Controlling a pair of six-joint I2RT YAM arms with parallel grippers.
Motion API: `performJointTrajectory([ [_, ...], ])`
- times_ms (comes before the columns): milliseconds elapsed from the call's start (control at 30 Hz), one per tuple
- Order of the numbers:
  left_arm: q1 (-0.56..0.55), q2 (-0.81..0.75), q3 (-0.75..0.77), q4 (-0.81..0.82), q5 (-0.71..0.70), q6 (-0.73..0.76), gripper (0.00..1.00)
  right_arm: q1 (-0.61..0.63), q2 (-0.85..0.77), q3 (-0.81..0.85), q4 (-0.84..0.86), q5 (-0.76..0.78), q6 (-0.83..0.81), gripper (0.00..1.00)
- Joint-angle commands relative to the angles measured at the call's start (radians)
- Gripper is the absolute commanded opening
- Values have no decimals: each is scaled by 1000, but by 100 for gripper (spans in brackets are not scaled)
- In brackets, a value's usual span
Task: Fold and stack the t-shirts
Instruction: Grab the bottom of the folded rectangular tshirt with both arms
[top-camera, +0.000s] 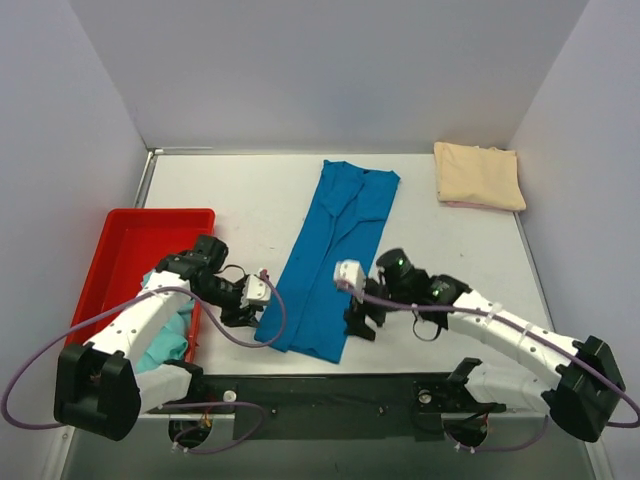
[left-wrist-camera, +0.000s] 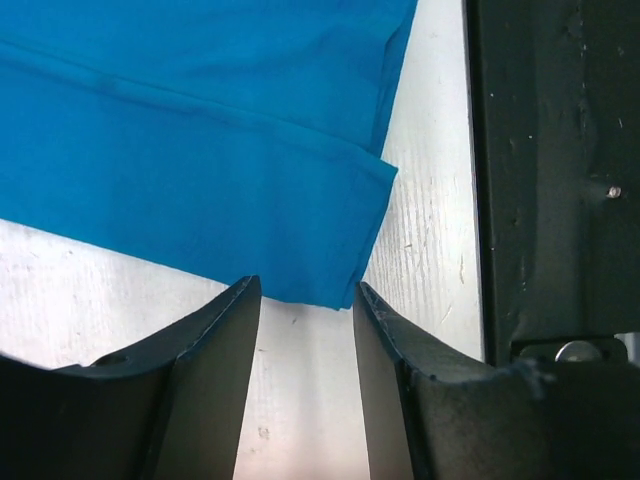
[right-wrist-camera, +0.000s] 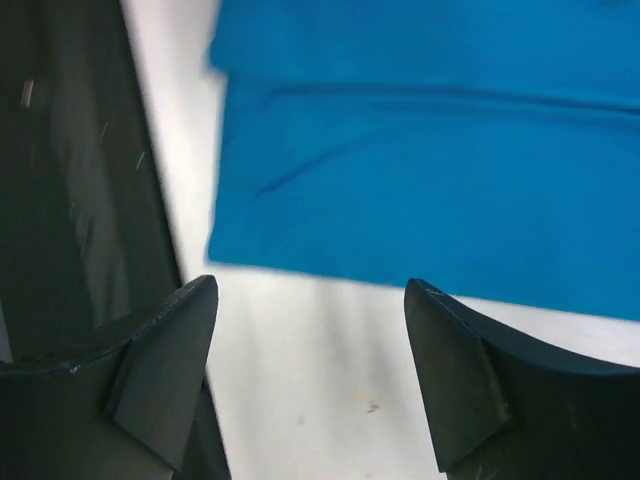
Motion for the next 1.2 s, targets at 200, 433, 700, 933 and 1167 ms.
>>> performJointTrajectory([
  [200, -29, -19, -129, 34, 62, 323, 55, 397, 70, -207, 126, 175, -336, 71],
  [433, -119, -29, -174, 211, -127, 218, 56, 411, 218, -152, 149, 155, -396, 71],
  [700, -120, 70, -155, 122, -194, 299, 57, 412, 304, -134, 154, 152, -405, 61],
  [933, -125, 138, -154, 204, -240, 238, 57, 412, 317, -138, 117, 155, -404, 13],
  [1167, -183, 181, -137, 349, -341, -16, 0, 414, 237, -154, 93, 117, -367, 2],
])
